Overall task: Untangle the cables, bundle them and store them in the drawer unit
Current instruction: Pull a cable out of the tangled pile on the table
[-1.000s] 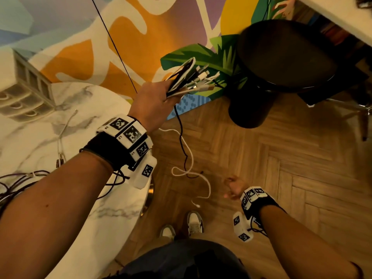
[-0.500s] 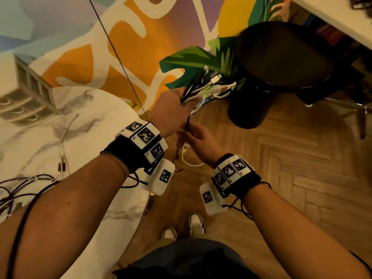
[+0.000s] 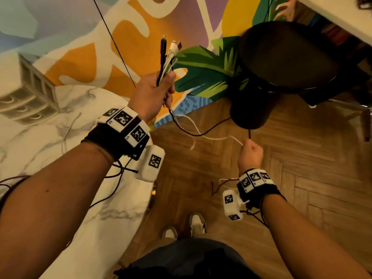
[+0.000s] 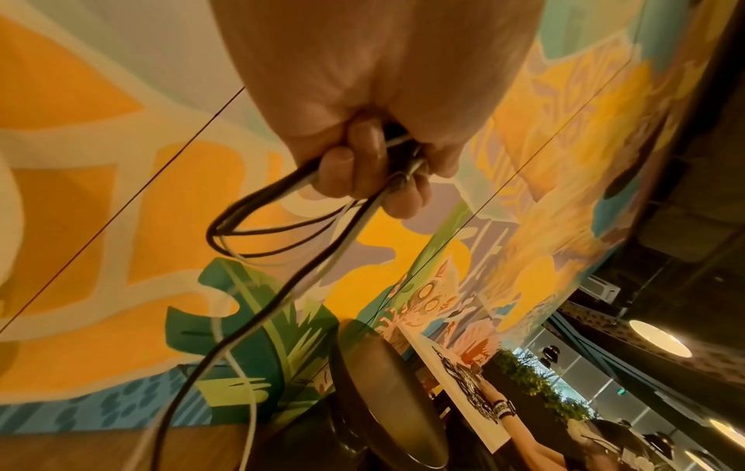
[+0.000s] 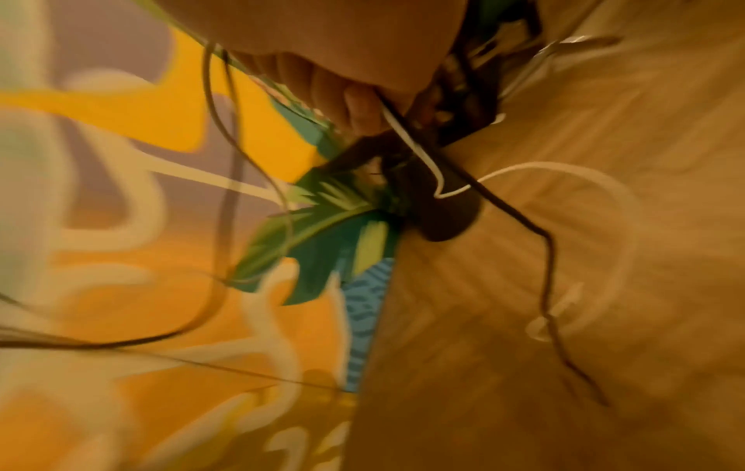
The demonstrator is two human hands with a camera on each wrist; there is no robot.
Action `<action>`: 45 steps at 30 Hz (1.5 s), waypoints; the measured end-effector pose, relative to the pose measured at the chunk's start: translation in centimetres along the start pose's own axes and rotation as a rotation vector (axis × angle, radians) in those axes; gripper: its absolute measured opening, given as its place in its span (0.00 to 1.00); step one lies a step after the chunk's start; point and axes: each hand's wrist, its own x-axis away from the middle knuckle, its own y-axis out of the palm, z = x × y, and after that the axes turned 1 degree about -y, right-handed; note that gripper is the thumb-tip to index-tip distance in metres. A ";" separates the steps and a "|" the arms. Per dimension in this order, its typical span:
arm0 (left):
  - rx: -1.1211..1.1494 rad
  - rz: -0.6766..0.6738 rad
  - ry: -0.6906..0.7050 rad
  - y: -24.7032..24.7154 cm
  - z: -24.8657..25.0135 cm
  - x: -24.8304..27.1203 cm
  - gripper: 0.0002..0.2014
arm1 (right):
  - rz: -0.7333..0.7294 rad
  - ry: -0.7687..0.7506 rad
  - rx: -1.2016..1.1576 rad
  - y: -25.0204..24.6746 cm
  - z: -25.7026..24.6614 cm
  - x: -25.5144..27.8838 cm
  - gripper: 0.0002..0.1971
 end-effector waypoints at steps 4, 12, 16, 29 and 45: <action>0.008 -0.019 0.052 0.4 1.3 0.0 0.19 | -0.102 0.142 0.338 -2.1 6.2 -1.7 0.17; 0.029 -0.198 0.106 3.7 2.7 1.0 0.25 | -0.397 0.080 0.536 -2.1 5.1 -1.6 0.20; 0.009 -0.296 0.094 5.5 2.3 1.8 0.24 | -0.546 -0.359 0.009 0.2 -4.0 1.1 0.26; -0.233 -0.156 0.087 4.2 0.6 1.5 0.22 | -0.641 -0.321 0.010 3.7 -8.5 5.6 0.13; 0.188 0.079 0.134 1.3 4.2 1.0 0.27 | -0.720 0.094 1.040 0.6 3.7 -0.7 0.18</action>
